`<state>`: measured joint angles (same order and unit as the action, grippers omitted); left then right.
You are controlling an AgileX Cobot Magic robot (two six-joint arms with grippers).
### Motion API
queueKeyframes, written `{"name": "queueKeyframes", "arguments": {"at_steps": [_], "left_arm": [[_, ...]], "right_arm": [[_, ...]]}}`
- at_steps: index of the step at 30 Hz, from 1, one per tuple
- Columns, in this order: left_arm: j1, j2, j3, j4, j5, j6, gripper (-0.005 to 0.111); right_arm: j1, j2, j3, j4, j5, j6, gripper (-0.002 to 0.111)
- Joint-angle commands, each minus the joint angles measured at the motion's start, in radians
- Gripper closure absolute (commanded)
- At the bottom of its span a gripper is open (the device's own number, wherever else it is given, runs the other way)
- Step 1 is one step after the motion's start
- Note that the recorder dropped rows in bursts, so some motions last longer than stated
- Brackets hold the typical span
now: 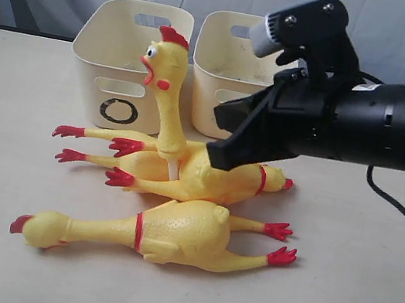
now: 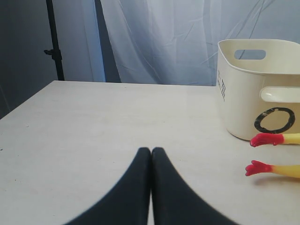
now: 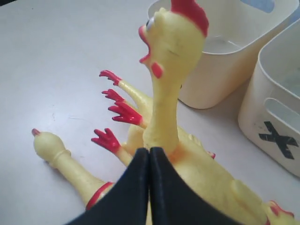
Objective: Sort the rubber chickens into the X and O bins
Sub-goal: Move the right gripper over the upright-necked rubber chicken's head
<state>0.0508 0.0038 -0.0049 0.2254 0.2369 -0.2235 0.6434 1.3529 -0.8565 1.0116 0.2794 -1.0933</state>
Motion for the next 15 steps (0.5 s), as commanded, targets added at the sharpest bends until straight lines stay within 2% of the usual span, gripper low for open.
{"name": "queueKeyframes", "arguments": {"at_steps": [1,5,8,15], "left_arm": [[-0.006,-0.004,0.005,0.003,-0.001,-0.001,0.107],[-0.006,-0.004,0.005,0.003,-0.001,-0.001,0.107],[-0.006,-0.004,0.005,0.003,-0.001,-0.001,0.107],[-0.006,-0.004,0.005,0.003,-0.001,-0.001,0.107]], "right_arm": [[0.046,0.074,-0.022,0.027,-0.087,-0.012,0.108],[0.081,0.150,-0.036,0.027,-0.143,-0.012,0.105],[0.097,0.198,-0.049,0.027,-0.204,-0.012,0.092],[0.114,0.280,-0.077,0.046,-0.272,-0.005,0.037]]}}
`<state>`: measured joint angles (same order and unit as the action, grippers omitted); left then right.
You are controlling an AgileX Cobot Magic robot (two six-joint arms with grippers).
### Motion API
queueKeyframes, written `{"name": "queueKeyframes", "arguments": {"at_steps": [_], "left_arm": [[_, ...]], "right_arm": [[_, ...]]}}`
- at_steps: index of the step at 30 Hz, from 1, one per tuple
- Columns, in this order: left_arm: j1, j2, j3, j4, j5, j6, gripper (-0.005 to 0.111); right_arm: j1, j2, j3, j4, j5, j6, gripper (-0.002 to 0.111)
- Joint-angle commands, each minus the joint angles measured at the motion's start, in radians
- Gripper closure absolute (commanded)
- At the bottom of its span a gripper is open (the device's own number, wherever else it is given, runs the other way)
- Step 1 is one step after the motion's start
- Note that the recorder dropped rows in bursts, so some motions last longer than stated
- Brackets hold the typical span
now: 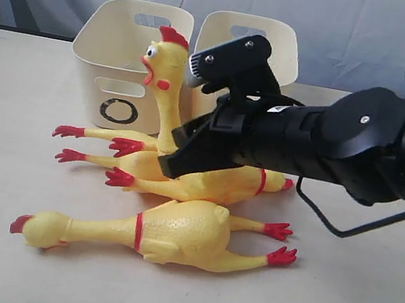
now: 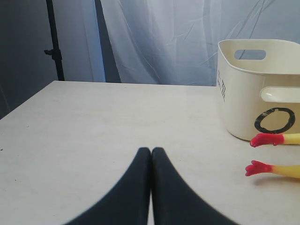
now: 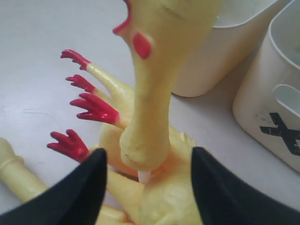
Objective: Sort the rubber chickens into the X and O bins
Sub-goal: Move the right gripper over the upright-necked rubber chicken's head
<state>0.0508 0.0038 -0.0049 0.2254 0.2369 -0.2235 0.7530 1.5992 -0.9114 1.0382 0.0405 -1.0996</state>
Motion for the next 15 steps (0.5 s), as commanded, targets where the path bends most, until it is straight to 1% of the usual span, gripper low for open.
{"name": "queueKeyframes", "arguments": {"at_steps": [1,3,9,15], "left_arm": [[-0.006,-0.004,0.005,0.003,-0.001,-0.001,0.107],[-0.006,-0.004,0.005,0.003,-0.001,-0.001,0.107],[-0.006,-0.004,0.005,0.003,-0.001,-0.001,0.107],[-0.006,-0.004,0.005,0.003,-0.001,-0.001,0.107]], "right_arm": [[0.004,0.045,-0.029,0.030,-0.033,0.001,0.033],[0.004,0.063,-0.047,0.045,-0.041,0.001,0.031],[0.004,0.105,-0.099,0.092,-0.046,0.001,0.033],[0.004,0.154,-0.157,0.095,-0.041,0.001,0.033]]}}
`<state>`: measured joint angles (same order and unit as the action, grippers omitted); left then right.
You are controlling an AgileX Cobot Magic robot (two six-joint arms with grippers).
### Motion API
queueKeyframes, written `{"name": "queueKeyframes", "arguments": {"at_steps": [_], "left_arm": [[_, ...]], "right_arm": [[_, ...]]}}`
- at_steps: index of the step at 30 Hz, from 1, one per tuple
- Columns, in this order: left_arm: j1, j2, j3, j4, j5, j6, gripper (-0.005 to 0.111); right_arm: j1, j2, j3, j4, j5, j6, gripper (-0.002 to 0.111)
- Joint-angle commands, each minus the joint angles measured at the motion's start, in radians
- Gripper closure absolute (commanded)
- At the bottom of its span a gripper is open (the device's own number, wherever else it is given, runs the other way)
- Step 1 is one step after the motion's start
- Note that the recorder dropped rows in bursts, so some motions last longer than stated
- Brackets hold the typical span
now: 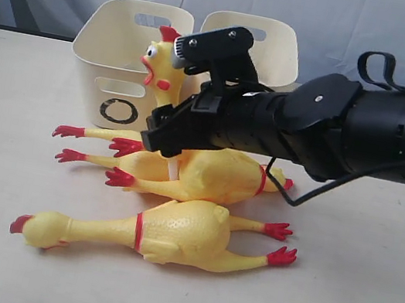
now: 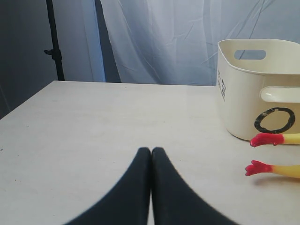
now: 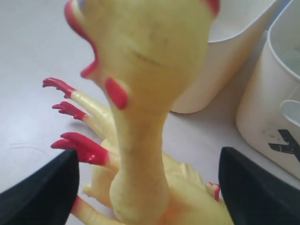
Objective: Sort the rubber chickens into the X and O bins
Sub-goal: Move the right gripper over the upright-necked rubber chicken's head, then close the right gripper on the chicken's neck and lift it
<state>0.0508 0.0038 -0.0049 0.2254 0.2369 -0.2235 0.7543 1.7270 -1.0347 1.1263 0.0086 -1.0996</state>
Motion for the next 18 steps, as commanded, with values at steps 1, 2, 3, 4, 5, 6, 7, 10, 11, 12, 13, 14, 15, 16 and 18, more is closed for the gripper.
{"name": "queueKeyframes", "arguments": {"at_steps": [1,2,3,4,5,6,7,10,11,12,13,14,15,16,18], "left_arm": [[-0.006,-0.004,0.005,0.003,-0.001,-0.001,0.107],[-0.006,-0.004,0.005,0.003,-0.001,-0.001,0.107],[-0.006,-0.004,0.005,0.003,-0.001,-0.001,0.107],[-0.006,-0.004,0.005,0.003,-0.001,-0.001,0.107],[-0.006,-0.004,0.005,0.003,-0.001,-0.001,0.107],[-0.006,-0.004,0.005,0.003,-0.001,-0.001,0.107],[-0.006,-0.004,0.005,0.003,-0.001,-0.001,0.107],[-0.006,-0.004,0.005,0.003,-0.001,-0.001,0.107],[-0.006,-0.004,0.005,0.003,-0.001,-0.001,0.107],[-0.006,-0.004,0.005,0.003,-0.001,-0.001,0.107],[-0.006,-0.004,0.005,0.003,-0.001,-0.001,0.107],[-0.006,-0.004,0.005,0.003,-0.001,-0.001,0.107],[-0.006,-0.004,0.005,0.003,-0.001,-0.001,0.107],[-0.006,-0.004,0.005,0.003,-0.001,-0.001,0.107],[-0.006,-0.004,0.005,0.003,-0.001,-0.001,0.107]], "right_arm": [[0.003,0.035,-0.043,0.008,-0.009,0.001,0.033],[0.003,0.044,-0.050,0.008,-0.009,0.001,0.033],[0.003,0.053,-0.058,0.011,-0.009,0.001,0.033],[0.003,0.062,-0.068,0.011,-0.009,0.001,0.033],[0.003,0.070,-0.074,0.011,-0.009,0.003,0.033],[0.003,0.079,-0.079,0.011,-0.009,0.003,0.033],[0.003,0.088,-0.090,0.011,-0.016,0.003,0.033],[0.003,0.108,-0.106,0.013,-0.009,0.003,0.033],[0.003,0.111,-0.111,0.020,-0.003,0.003,0.033],[0.003,0.113,-0.111,0.030,-0.009,0.003,0.033],[0.003,0.115,-0.111,0.031,-0.009,0.003,0.034],[0.003,0.115,-0.111,0.031,-0.009,0.003,0.035],[0.003,0.115,-0.111,0.031,-0.009,0.003,0.038],[0.003,0.115,-0.111,0.031,-0.015,0.003,0.041],[0.003,0.115,-0.111,0.031,-0.015,0.003,0.048]]}}
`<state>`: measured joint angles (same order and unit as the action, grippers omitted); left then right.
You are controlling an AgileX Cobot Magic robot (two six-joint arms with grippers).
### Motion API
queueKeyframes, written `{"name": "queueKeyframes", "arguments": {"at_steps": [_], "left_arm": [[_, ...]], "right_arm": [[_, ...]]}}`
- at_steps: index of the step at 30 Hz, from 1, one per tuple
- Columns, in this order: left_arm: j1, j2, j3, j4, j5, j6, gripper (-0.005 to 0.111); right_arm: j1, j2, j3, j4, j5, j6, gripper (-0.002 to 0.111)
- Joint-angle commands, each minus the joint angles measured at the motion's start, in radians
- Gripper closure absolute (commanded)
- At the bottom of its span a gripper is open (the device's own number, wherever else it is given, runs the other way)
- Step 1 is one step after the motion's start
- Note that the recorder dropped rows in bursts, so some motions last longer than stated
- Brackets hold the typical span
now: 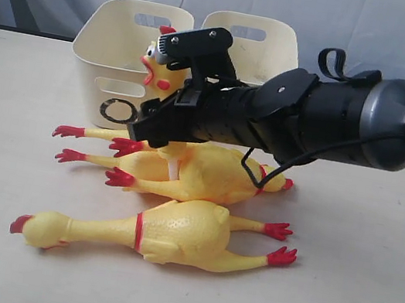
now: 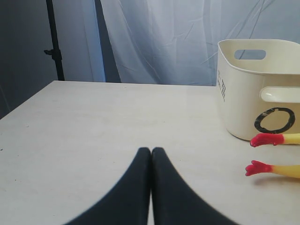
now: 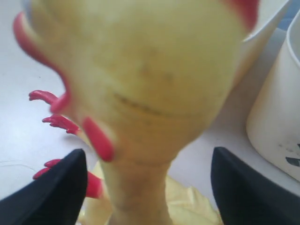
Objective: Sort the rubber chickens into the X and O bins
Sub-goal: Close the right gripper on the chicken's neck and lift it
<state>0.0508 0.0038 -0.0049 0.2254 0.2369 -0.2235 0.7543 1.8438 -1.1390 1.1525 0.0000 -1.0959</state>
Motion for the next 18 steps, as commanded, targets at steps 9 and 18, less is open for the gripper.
{"name": "queueKeyframes", "arguments": {"at_steps": [9,18], "left_arm": [[-0.006,-0.004,0.005,0.003,-0.001,-0.001,0.107],[-0.006,-0.004,0.005,0.003,-0.001,-0.001,0.107]], "right_arm": [[0.003,-0.002,-0.007,0.005,0.021,-0.001,0.085],[0.003,-0.035,-0.007,0.005,0.022,-0.001,0.109]]}}
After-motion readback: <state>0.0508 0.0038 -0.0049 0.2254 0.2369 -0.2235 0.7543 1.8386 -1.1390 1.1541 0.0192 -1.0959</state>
